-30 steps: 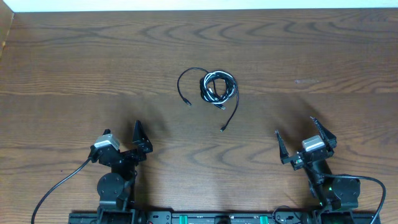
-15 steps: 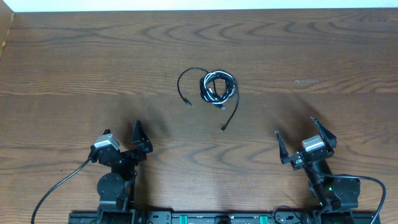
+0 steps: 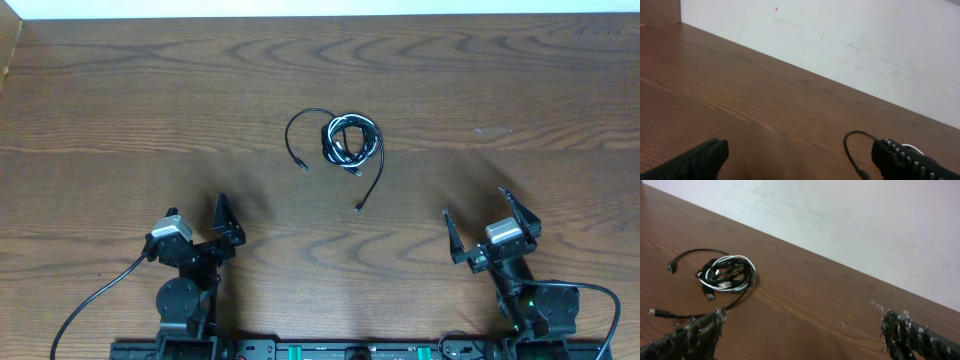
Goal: Untangle cables
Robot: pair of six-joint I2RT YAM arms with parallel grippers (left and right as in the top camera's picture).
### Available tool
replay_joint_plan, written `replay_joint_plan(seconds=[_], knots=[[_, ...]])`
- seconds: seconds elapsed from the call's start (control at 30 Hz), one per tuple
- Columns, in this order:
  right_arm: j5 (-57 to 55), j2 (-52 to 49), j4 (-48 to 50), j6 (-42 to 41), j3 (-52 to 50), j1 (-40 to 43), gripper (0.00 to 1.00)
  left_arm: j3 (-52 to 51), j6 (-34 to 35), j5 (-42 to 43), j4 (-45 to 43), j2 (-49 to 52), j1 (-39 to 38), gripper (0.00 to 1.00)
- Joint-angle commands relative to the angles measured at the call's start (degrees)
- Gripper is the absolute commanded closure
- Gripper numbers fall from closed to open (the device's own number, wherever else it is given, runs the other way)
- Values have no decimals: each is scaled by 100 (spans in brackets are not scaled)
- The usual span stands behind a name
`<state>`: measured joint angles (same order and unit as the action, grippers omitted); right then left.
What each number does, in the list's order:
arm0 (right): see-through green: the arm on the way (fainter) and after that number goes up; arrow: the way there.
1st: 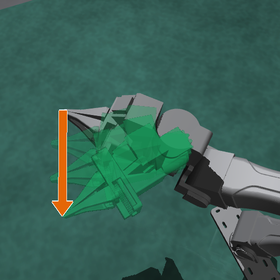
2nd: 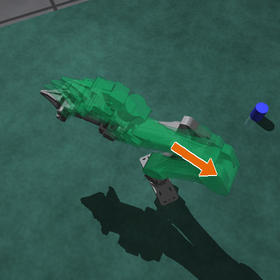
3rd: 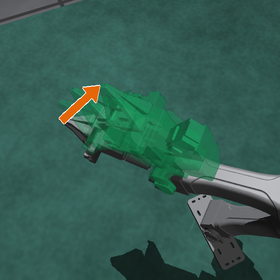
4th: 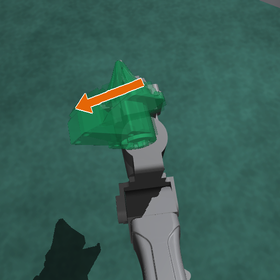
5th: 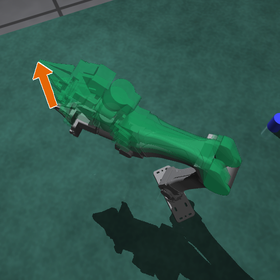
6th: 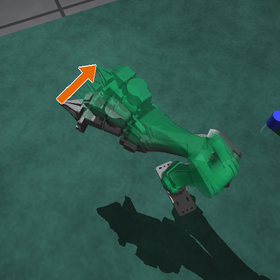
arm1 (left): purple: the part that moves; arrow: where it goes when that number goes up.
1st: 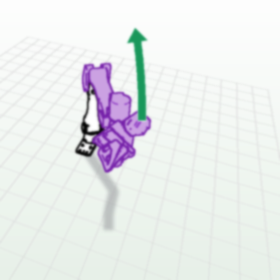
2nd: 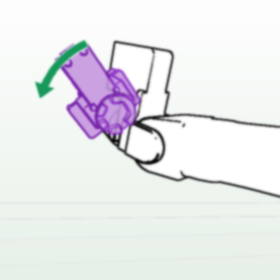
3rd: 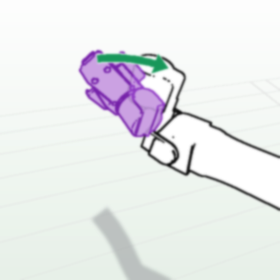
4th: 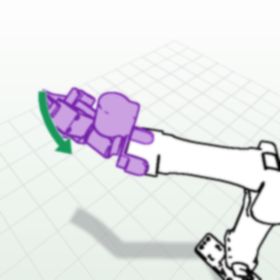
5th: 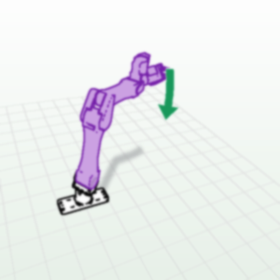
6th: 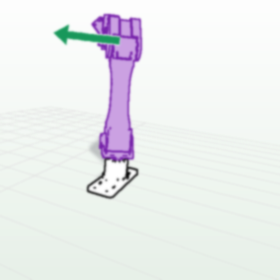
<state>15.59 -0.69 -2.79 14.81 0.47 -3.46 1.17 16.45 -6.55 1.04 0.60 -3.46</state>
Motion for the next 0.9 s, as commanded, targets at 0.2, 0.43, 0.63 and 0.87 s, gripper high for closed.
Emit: replay_joint_plan(seconds=[0.2,0.43,0.63,0.87], knots=[[-24,37,-22,46,-15,26,1,-94,-98,-57,251,-26,28,3],[-28,37,-20,46,-15,26,1,-94,-98,-59,229,-26,28,3],[-24,37,-22,46,-15,26,1,-94,-98,-59,229,-26,28,3],[-50,37,-24,46,-15,26,1,-94,-101,-59,164,-26,28,3]])
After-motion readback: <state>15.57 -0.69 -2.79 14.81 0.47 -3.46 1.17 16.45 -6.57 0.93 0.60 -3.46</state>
